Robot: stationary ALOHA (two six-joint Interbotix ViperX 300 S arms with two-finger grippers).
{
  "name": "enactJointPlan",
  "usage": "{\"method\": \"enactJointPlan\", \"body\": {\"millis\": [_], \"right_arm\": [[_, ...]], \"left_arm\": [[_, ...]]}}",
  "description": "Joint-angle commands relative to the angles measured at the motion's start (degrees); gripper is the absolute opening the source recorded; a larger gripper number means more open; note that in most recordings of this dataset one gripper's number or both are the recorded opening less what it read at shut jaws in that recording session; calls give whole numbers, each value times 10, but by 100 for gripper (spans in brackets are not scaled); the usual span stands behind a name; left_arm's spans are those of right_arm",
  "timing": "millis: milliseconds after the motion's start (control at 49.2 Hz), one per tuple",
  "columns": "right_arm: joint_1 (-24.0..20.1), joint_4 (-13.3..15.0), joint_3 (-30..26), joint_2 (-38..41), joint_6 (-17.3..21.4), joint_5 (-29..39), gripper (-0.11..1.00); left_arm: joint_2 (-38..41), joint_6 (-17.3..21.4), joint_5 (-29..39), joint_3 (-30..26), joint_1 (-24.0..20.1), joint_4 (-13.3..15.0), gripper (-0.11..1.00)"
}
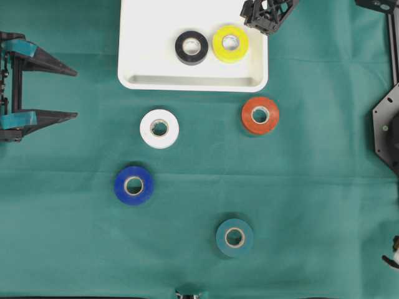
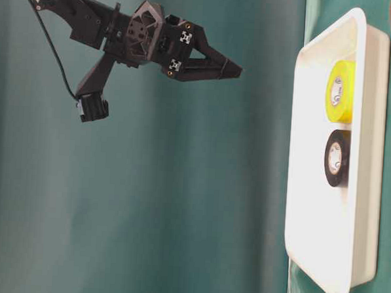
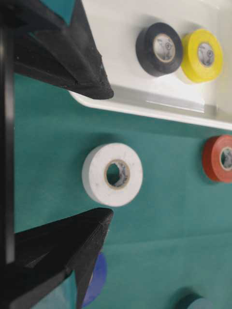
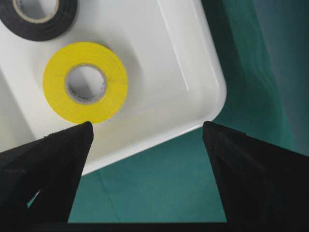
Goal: Pick up the tape from a random location and place it into the white case.
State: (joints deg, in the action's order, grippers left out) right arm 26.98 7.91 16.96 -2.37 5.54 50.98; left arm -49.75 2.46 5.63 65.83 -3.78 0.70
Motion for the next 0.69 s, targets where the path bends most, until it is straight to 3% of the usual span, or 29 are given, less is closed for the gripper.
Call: {"method": "enactJointPlan", "body": {"millis": [0,346,671], "right_arm": [[-13,0,-12,-14,2,-2,90],[-119,-4,-12,-14,7,-3,90],[-223,-4,-10,-14,37,-20,90]], "left_arm": [[3,-1,-4,-7,-2,1,97],[3,-1,-3,-7,-2,1,97],[3,-1,-3,-7,-2,1,97]]}}
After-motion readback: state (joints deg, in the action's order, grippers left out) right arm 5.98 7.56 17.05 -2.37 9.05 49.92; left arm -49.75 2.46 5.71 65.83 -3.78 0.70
